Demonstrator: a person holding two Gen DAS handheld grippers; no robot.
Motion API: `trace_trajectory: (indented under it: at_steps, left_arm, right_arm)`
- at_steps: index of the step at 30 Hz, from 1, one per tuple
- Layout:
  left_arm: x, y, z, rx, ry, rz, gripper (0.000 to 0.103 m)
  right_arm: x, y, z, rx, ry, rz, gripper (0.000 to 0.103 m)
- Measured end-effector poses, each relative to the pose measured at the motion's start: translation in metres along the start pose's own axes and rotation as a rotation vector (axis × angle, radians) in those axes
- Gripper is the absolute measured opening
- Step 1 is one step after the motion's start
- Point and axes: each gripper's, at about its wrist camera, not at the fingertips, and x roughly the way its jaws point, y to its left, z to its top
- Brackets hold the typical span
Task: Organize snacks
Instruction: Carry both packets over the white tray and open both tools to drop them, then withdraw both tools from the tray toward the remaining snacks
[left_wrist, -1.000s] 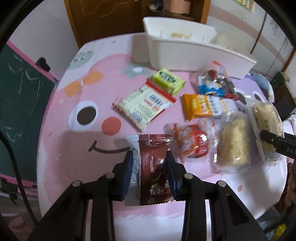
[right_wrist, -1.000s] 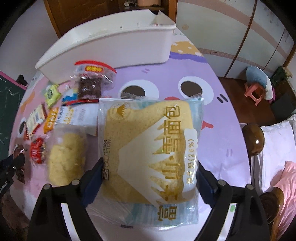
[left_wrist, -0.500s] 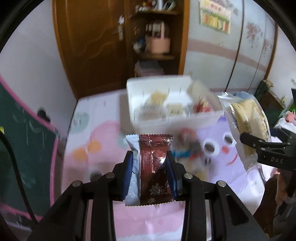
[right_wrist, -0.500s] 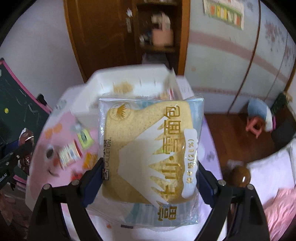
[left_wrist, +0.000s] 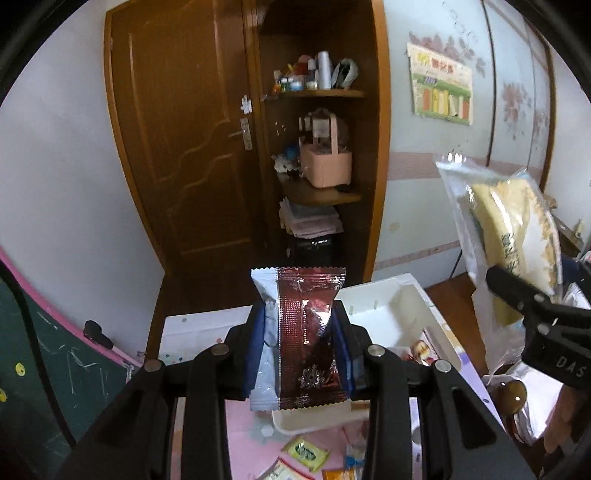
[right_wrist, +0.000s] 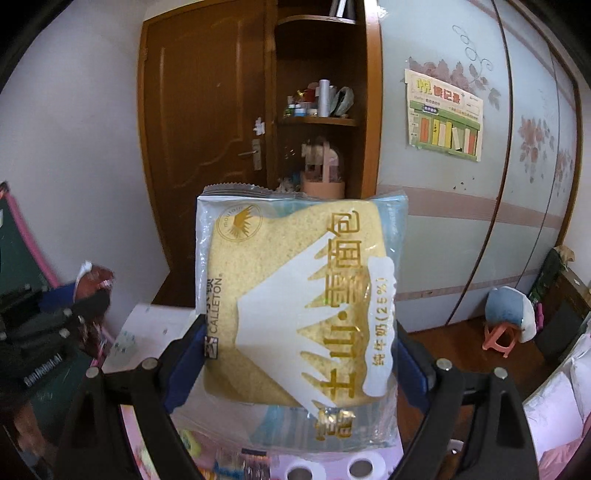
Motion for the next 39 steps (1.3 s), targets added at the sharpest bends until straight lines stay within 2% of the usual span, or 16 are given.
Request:
trace_trajectory:
  at_steps: [7, 13, 16, 17, 18, 19, 20, 21, 28, 32, 39]
  left_arm:
    - [0.079, 0.003, 0.007, -0.054, 0.116, 0.005, 0.033]
    - [0.122, 0.001, -0.002, -0.069, 0.179, -0.012, 0.033]
    - [0.134, -0.002, -0.006, -0.057, 0.194, -0.014, 0.034]
    - [0.139, -0.004, -0.008, -0.048, 0.204, -0.015, 0.039]
    - [0.143, -0.005, -0.01, -0.039, 0.214, -0.019, 0.059]
    - [0.145, -0.006, -0.01, -0.032, 0.222, -0.021, 0.071]
    - [0.147, -0.007, -0.013, -0.019, 0.226, 0.012, 0.084]
    - [0.147, -0.007, -0.015, -0.01, 0.217, 0.035, 0.088]
    - [0.139, 0.009, -0.027, -0.026, 0.229, 0.07, 0.088]
    - [0.112, 0.021, -0.037, -0.03, 0.204, 0.09, 0.088]
    - [0.063, 0.034, -0.069, -0.029, 0.217, 0.034, 0.089]
  right_arm:
    - [0.061, -0.006, 0.014, 0.03, 0.092, -0.035, 0.09]
    - [0.1, -0.002, 0.005, 0.026, 0.164, -0.042, 0.091]
    - [0.12, 0.0, -0.002, 0.03, 0.209, -0.017, 0.091]
    - [0.126, 0.001, -0.005, 0.034, 0.222, -0.004, 0.091]
    - [0.132, 0.002, -0.008, 0.041, 0.23, 0.021, 0.092]
    - [0.137, 0.001, -0.009, 0.052, 0.236, 0.048, 0.092]
    - [0.143, 0.001, -0.013, 0.064, 0.253, 0.076, 0.093]
    - [0.146, 0.001, -0.017, 0.078, 0.271, 0.09, 0.093]
    - [0.128, -0.007, -0.025, 0.112, 0.228, 0.081, 0.096]
    - [0.111, -0.013, -0.03, 0.096, 0.235, 0.092, 0.096]
    - [0.067, -0.002, -0.058, -0.013, 0.253, 0.125, 0.096]
